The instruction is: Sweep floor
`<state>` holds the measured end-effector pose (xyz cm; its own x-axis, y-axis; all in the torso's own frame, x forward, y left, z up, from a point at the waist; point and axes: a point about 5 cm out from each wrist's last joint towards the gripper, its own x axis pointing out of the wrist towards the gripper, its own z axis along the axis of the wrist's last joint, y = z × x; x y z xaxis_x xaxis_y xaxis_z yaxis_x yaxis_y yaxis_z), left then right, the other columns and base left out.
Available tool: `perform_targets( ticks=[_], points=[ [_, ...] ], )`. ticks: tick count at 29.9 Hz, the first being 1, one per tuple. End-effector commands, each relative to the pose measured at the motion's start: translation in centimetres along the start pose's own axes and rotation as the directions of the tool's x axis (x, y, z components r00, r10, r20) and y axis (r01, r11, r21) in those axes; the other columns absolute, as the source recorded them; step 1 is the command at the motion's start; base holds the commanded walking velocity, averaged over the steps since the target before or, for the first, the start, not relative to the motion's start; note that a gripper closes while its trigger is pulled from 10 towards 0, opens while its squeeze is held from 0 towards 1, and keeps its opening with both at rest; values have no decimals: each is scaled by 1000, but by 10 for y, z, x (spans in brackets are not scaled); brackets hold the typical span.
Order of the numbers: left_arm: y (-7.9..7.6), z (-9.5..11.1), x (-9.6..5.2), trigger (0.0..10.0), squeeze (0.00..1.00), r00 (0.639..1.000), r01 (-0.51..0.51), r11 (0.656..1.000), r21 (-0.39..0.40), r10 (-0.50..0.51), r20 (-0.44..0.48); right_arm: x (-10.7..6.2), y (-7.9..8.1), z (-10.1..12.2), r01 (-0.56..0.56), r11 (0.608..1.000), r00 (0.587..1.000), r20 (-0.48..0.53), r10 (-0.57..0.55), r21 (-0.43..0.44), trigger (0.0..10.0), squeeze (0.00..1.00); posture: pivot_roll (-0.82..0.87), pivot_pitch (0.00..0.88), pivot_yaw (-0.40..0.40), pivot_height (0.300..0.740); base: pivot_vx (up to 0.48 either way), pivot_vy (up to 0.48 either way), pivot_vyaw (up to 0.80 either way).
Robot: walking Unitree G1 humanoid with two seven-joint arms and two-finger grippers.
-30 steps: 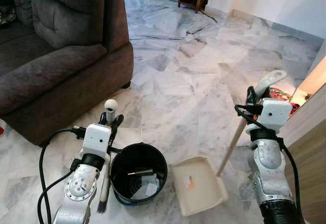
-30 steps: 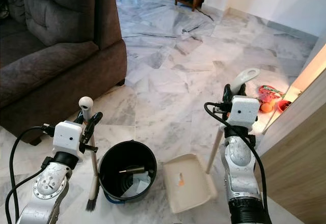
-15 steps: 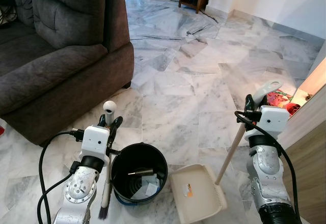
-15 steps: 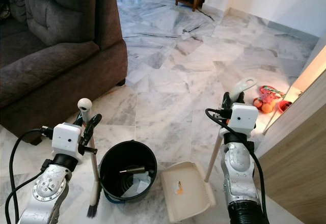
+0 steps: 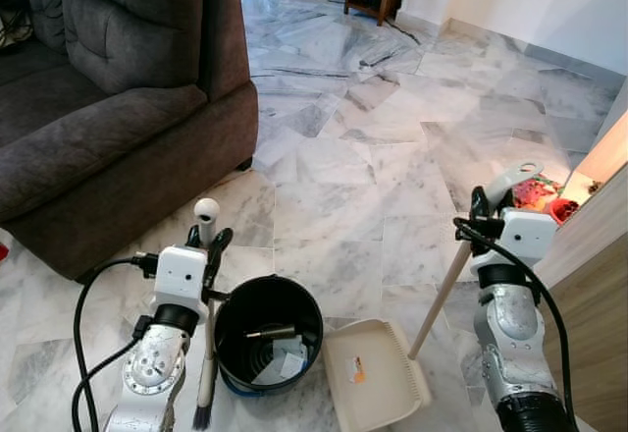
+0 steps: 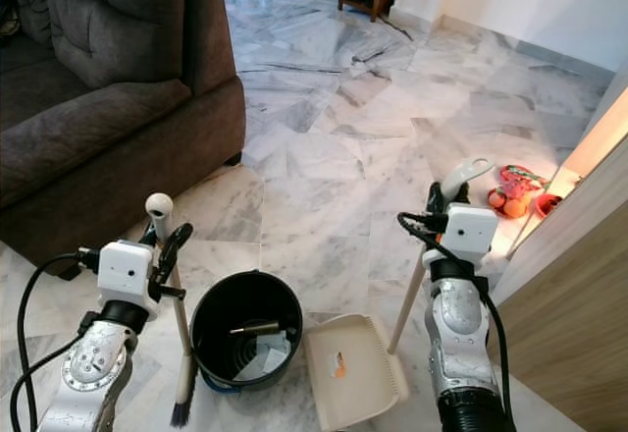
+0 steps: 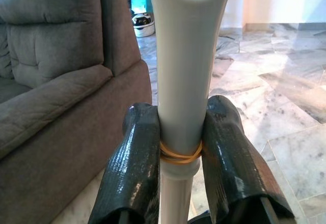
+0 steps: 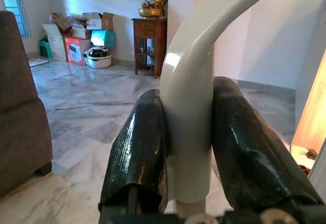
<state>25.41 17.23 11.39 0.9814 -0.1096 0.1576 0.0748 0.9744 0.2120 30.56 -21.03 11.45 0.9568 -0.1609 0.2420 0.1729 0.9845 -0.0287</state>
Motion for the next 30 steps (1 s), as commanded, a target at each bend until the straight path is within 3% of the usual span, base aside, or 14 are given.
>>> perform_targets(
  ticks=[1, 30],
  points=[
    [0, 2, -1, 10000, 0, 1000, -8, 1000, -24, 9, 16, 4, 0, 5, 7, 1000, 999, 33, -7, 16, 10000, 0, 77, 118, -35, 740, 0, 0, 0],
    [-3, 5, 0, 10000, 0, 999, 11, 1000, -15, -11, 30, 5, 5, 5, -22, 999, 999, 41, 21, 35, 10000, 0, 70, 129, -37, 740, 0, 0, 0]
  ],
)
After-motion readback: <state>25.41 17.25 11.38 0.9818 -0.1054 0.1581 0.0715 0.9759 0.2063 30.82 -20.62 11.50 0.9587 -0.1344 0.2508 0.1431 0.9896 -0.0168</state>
